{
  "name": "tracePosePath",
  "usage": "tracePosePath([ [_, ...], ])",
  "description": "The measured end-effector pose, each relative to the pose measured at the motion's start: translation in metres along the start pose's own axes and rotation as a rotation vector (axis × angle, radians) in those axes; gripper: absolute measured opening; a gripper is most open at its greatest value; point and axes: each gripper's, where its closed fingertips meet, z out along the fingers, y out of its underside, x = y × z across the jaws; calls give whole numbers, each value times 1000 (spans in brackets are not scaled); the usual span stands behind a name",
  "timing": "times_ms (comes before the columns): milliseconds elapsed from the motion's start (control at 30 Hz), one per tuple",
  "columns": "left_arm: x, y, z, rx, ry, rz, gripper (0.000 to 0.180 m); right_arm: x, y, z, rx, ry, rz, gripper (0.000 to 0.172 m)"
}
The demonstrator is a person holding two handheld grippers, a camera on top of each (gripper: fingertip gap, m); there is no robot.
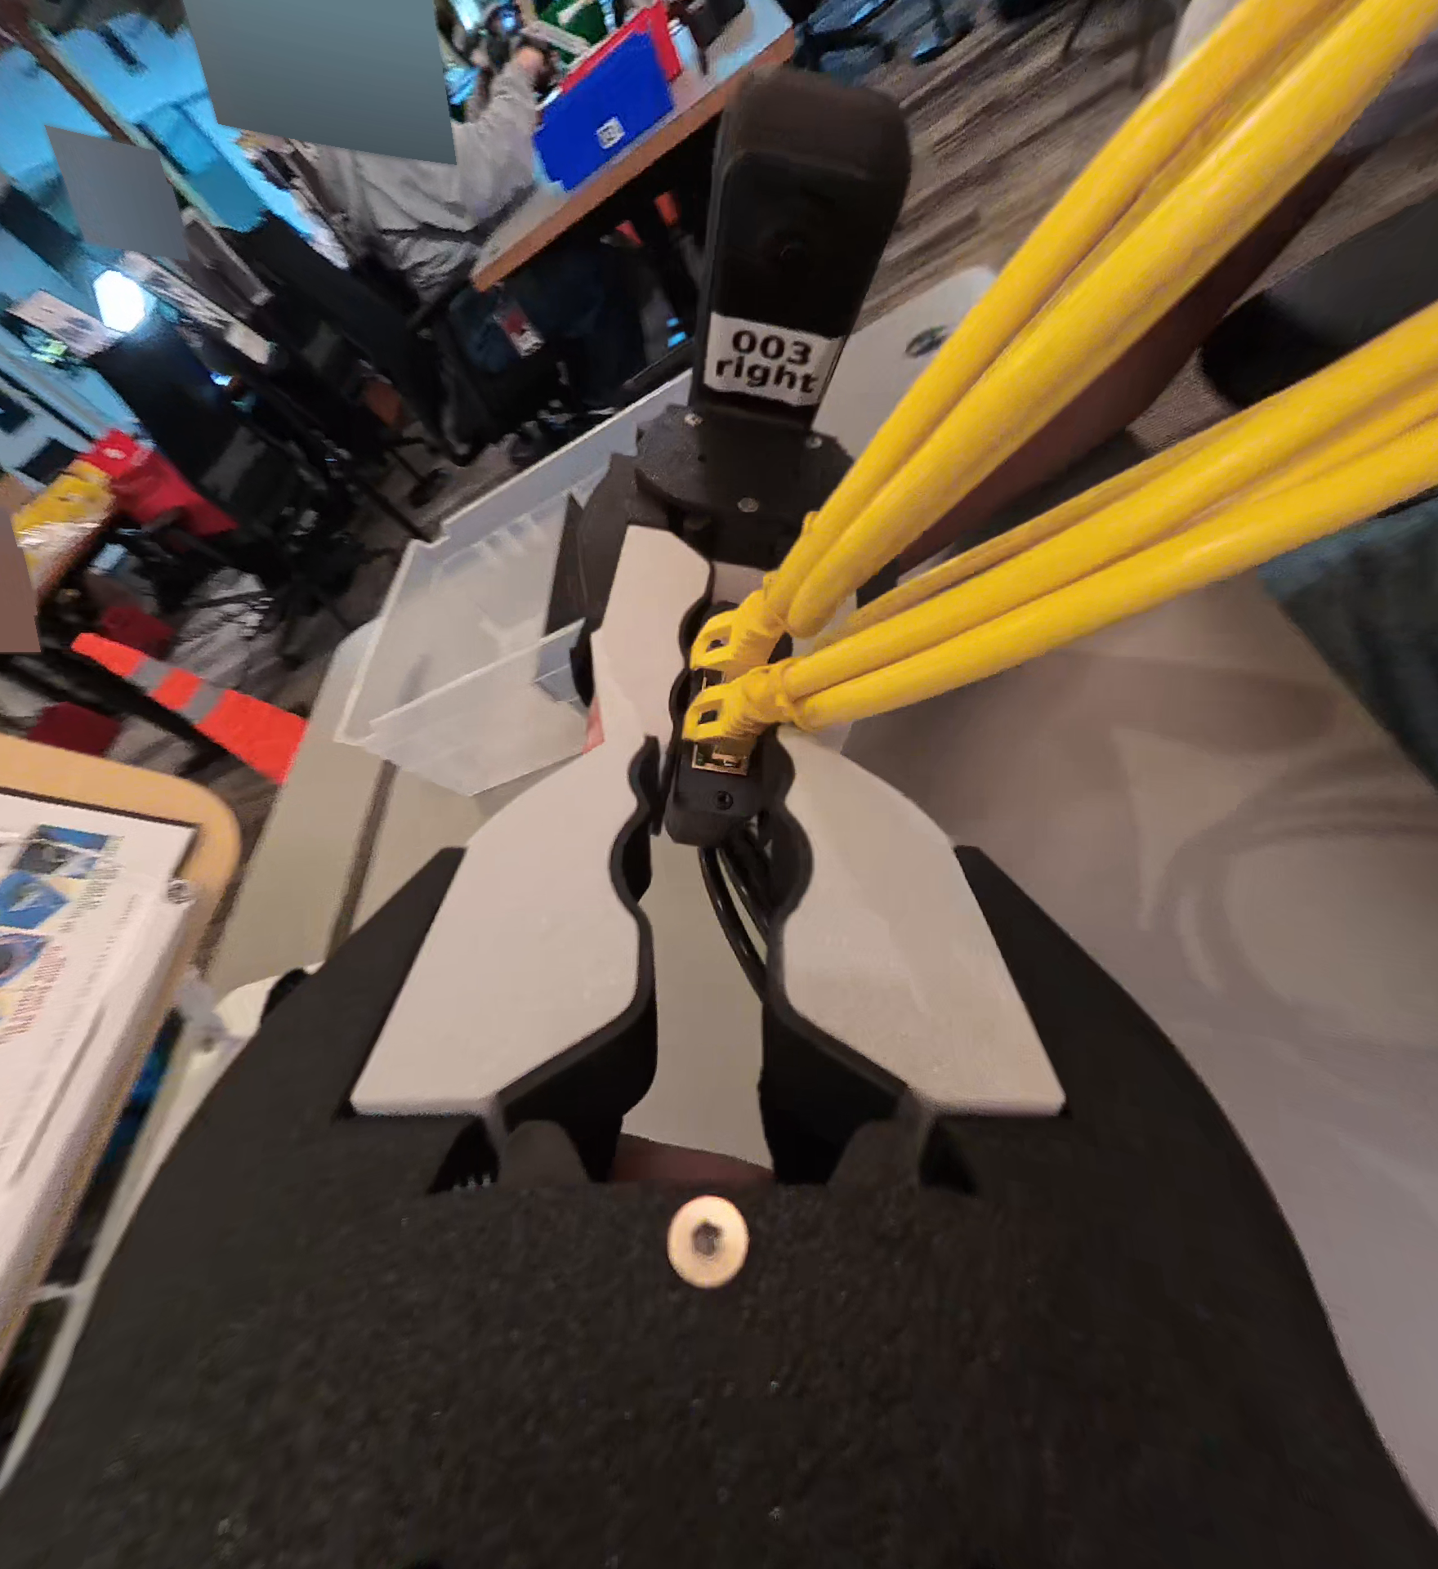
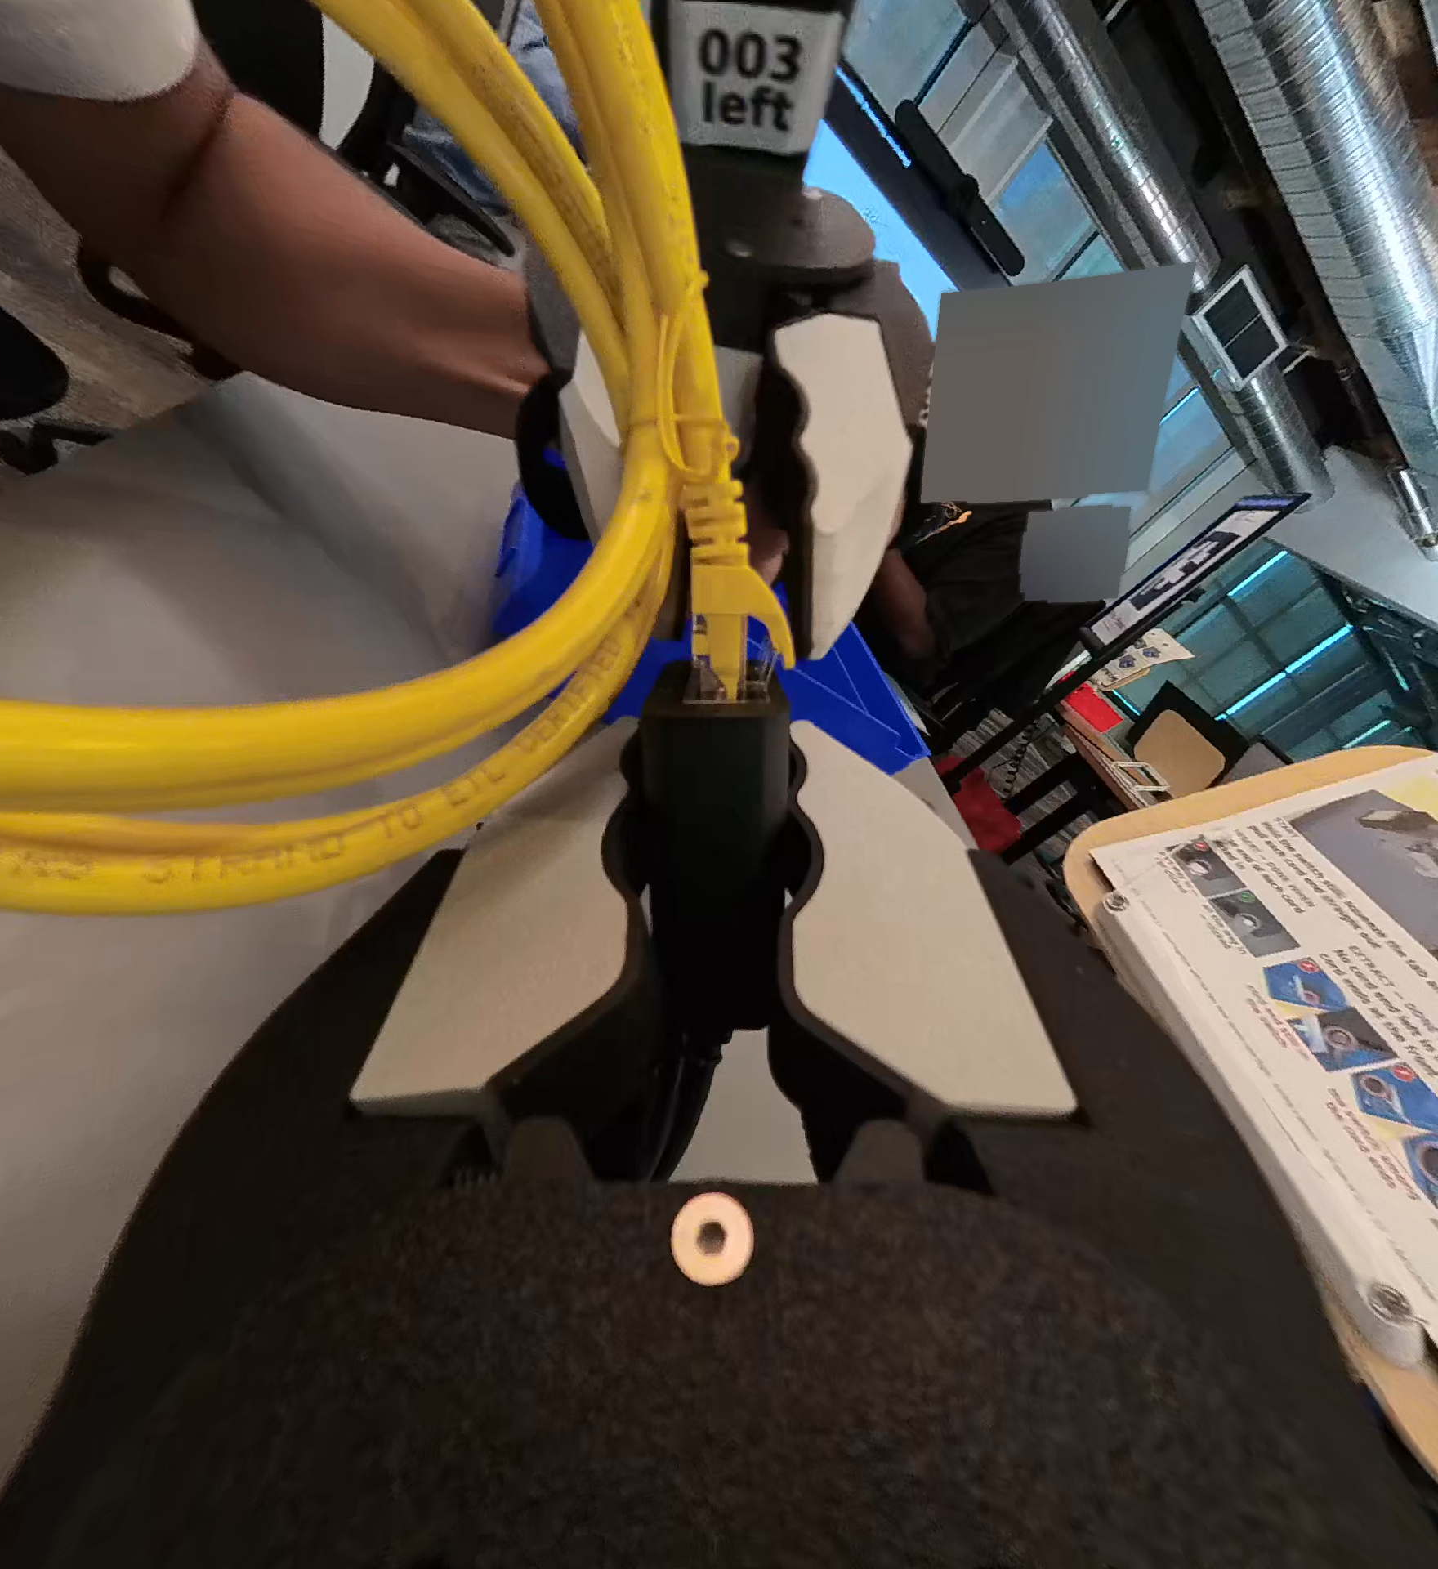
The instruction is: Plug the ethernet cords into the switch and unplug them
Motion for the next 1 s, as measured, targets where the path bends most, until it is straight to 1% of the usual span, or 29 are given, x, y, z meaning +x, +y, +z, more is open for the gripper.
tracePosePath([
  [67,1,-5,-3,27,50,-34,25,-2,-3,2,17,-13,26,26],
  [133,1,-9,-5,47,68,-37,24,-3,-6,3,33,-19,53,26],
  [233,3,-9,-2,36,81,-20,24,-3,-6,3,36,-20,67,25],
  [400,6,-8,5,18,69,15,21,-3,-3,3,17,-14,61,25],
  [433,5,-7,5,17,62,19,18,-3,-2,3,13,-12,56,26],
  [500,4,-7,5,15,55,30,16,-3,-1,4,0,-7,52,26],
  [667,-5,-8,6,55,-48,64,14,4,1,2,-13,4,86,26],
  [833,-2,-10,6,97,-23,14,15,1,0,2,-10,-13,84,26],
  [1000,0,-10,5,99,-13,0,16,-1,0,2,-7,-26,87,26],
])
